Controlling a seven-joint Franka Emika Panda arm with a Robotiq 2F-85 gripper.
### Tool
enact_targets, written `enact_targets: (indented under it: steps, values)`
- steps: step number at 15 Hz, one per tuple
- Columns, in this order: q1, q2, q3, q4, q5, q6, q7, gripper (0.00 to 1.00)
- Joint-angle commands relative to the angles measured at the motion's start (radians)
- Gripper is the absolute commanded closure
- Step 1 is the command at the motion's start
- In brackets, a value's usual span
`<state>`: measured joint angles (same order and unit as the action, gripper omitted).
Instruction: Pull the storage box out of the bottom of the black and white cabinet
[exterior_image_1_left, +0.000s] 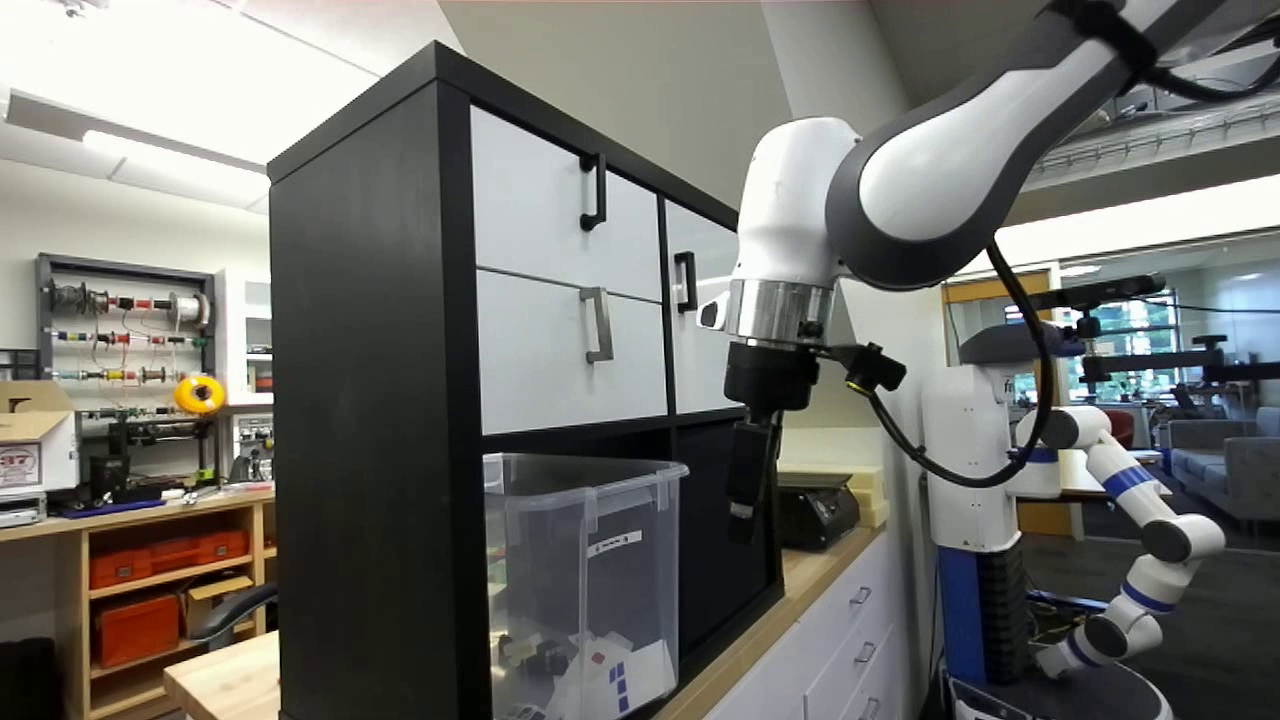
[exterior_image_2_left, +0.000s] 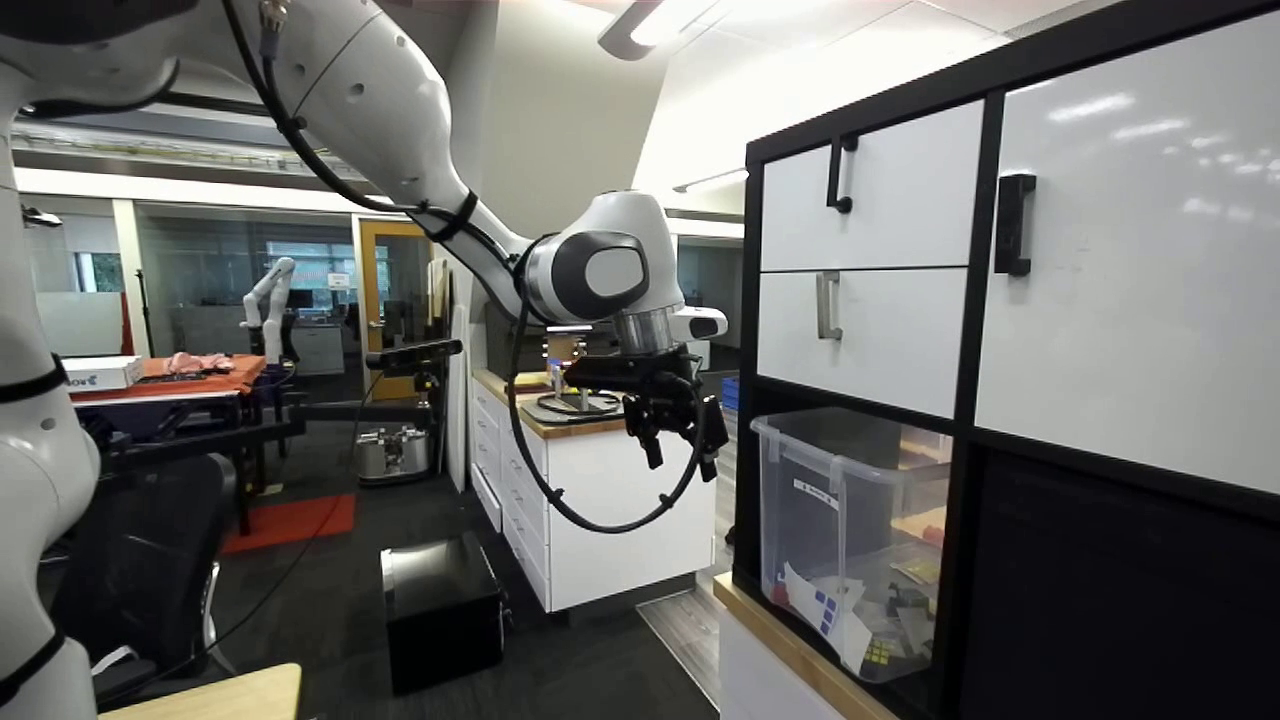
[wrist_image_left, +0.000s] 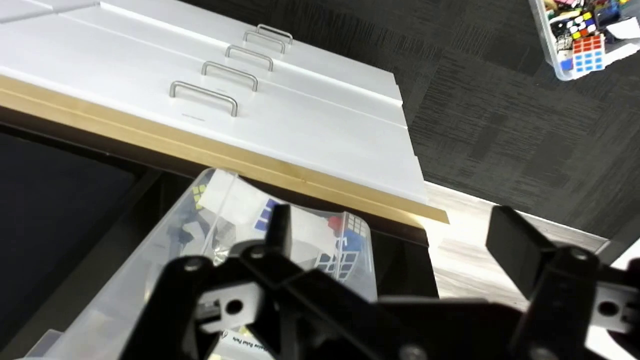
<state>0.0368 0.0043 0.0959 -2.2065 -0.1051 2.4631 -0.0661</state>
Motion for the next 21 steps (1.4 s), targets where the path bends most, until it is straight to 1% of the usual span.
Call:
enact_targets:
  steps: [1,5,10,14,17,21]
  values:
    - [-0.001,0.026,-0.027,0.024,-0.018,0.098,-0.107,0.00]
    - [-0.003,0.046,-0.037,0.039,-0.004,0.193,-0.245,0.00]
    - [-0.004,0.063,-0.027,0.043,0.016,0.293,-0.459,0.00]
    - [-0.013,0.076,-0.016,0.052,0.082,0.346,-0.643,0.00]
    - [-0.015,0.075,-0.021,0.036,0.081,0.449,-0.726,0.00]
    - [-0.017,0.087,-0.011,0.026,0.086,0.573,-0.842,0.00]
